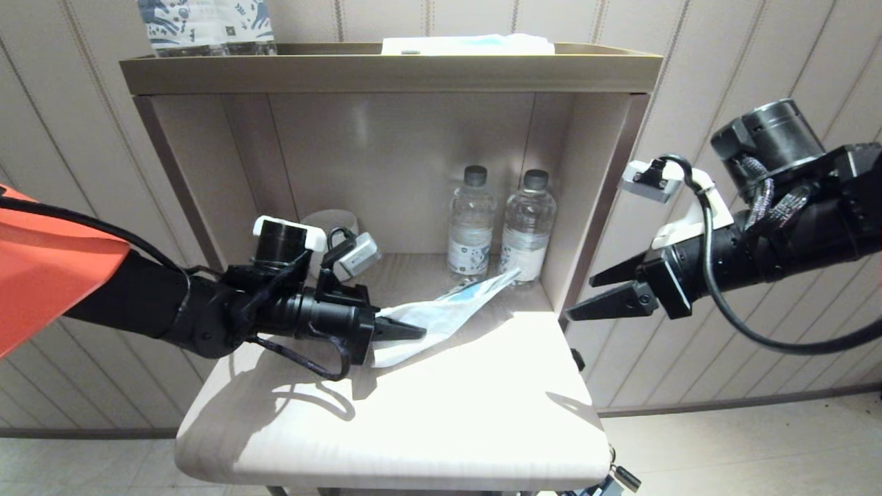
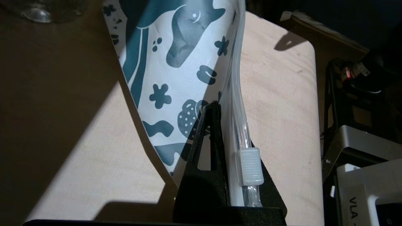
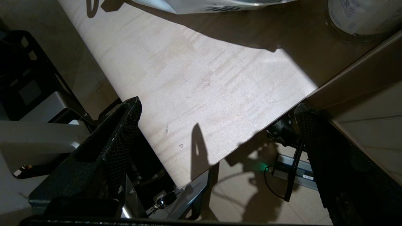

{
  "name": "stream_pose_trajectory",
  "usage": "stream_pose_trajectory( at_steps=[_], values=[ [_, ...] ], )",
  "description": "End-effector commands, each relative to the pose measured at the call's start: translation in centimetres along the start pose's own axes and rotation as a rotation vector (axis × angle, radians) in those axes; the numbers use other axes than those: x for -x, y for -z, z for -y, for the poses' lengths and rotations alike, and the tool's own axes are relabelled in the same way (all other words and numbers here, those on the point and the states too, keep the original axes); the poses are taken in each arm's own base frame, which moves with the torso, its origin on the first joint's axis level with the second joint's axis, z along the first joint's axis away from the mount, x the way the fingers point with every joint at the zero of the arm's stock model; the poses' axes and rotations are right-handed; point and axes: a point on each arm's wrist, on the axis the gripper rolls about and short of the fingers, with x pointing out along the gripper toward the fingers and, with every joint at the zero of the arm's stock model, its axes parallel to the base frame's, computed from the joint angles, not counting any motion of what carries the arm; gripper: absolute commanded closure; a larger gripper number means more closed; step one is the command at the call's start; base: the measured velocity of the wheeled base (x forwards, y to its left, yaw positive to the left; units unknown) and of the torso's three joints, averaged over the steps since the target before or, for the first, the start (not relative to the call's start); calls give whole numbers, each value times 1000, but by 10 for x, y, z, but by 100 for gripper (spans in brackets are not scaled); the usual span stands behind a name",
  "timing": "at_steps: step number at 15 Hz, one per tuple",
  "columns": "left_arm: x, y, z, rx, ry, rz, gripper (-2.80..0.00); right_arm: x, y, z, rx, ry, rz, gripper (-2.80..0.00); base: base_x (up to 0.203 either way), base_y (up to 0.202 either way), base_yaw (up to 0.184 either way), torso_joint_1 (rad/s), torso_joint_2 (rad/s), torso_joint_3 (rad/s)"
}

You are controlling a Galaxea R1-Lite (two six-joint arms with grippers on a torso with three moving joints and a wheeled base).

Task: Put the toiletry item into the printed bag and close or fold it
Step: Close the strorage bag and place it on the desk

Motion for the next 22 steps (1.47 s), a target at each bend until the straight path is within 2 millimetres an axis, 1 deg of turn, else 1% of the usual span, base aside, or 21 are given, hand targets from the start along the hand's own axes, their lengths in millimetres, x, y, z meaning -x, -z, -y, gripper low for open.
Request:
stream_pose_trajectory(
  at_steps=[1,3,4,5,6,7,9,10,13,16,17,19,21,22],
  values=[
    [15,-18,7,-42,-17,41,0,-1,0,0,0,-5,-3,-280,0,0,0,0,0,0],
    [35,-36,14,-44,-43,87,0,-2,0,1,-1,-6,-5,-280,0,0,0,0,0,0],
    [44,-42,15,-38,-41,107,0,-2,0,1,-2,-6,-5,-280,0,0,0,0,0,0],
    [49,-44,14,-36,-28,118,0,-2,0,1,-1,-6,-5,-280,0,0,0,0,0,0],
    [49,-44,13,-29,-20,117,0,-3,0,1,-3,-7,-7,-280,0,0,0,0,0,0],
    [49,-43,12,-22,-17,114,0,-4,1,2,-5,-8,-9,-280,0,0,0,0,0,0],
    [43,-35,8,24,0,96,0,-5,1,3,-7,-8,-11,-280,0,0,0,0,0,0],
    [34,-26,3,52,17,77,0,-6,1,4,-9,-9,-14,-280,0,0,0,0,0,0],
    [-4,4,-6,127,72,0,0,-13,2,8,-18,-13,-27,-280,0,0,0,0,0,0],
    [-13,14,-13,148,73,-20,0,-15,3,10,-22,-16,-32,-280,0,0,0,0,0,0],
    [-15,15,-15,149,64,-23,0,-15,3,9,-22,-16,-32,-280,0,0,0,0,0,0],
    [-11,8,-13,131,60,-10,0,-15,2,9,-22,-15,-31,-280,0,0,0,0,0,0],
    [1,-5,-10,103,40,18,0,-15,2,9,-22,-15,-31,-280,0,0,0,0,0,0],
    [9,-15,-6,81,31,38,0,-14,2,9,-20,-14,-29,-280,0,0,0,0,0,0]
  ],
)
